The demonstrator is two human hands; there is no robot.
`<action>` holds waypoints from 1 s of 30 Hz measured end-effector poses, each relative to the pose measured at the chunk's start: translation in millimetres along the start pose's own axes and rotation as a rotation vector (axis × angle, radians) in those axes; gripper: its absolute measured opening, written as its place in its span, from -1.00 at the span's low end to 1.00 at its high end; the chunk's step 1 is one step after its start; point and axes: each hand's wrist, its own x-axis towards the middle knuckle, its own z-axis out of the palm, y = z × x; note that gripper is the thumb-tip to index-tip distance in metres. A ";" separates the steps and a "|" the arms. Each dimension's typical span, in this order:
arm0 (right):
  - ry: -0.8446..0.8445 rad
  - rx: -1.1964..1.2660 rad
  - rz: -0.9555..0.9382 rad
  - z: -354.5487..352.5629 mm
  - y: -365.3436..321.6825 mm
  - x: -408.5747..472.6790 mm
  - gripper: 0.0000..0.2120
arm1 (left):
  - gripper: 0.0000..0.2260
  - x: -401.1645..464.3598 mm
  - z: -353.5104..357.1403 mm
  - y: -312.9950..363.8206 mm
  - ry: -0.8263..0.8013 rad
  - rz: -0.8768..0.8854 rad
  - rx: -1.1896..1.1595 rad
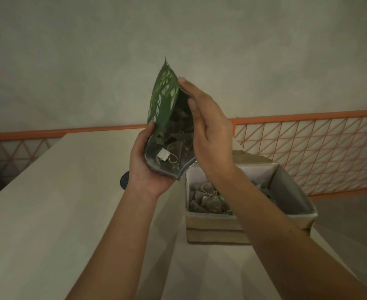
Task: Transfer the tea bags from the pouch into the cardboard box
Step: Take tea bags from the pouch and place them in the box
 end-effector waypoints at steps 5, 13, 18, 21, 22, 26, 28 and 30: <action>-0.036 0.003 0.080 3.8 14.3 3.9 -0.68 | -0.58 10.0 -5.8 -6.1 0.049 -0.031 0.018; 0.027 0.003 -0.062 -2.2 1.9 6.8 -0.69 | -0.58 8.8 -2.0 -6.3 -0.029 0.002 0.013; -0.025 -0.041 0.035 -1.4 11.2 3.6 -0.68 | -0.56 10.8 -2.4 -10.6 0.013 -0.023 -0.008; -0.028 -0.102 0.078 -4.2 15.1 2.6 -0.69 | -0.59 9.2 -6.3 -14.5 0.057 -0.023 -0.032; -0.040 -0.123 0.084 -5.7 15.5 1.9 -0.69 | -0.59 9.1 -8.5 -15.4 0.072 -0.020 -0.033; -0.125 -0.177 0.101 -12.8 13.2 -7.3 -0.64 | -0.60 7.1 -14.2 -17.8 0.132 -0.017 -0.066; -0.148 -0.115 0.151 -15.5 11.3 -17.1 -0.60 | -0.61 4.6 -16.0 -18.5 0.151 -0.020 -0.105; -0.153 -0.101 0.182 -15.8 13.3 -29.1 -0.64 | -0.57 3.4 -18.9 -18.7 0.164 -0.016 -0.129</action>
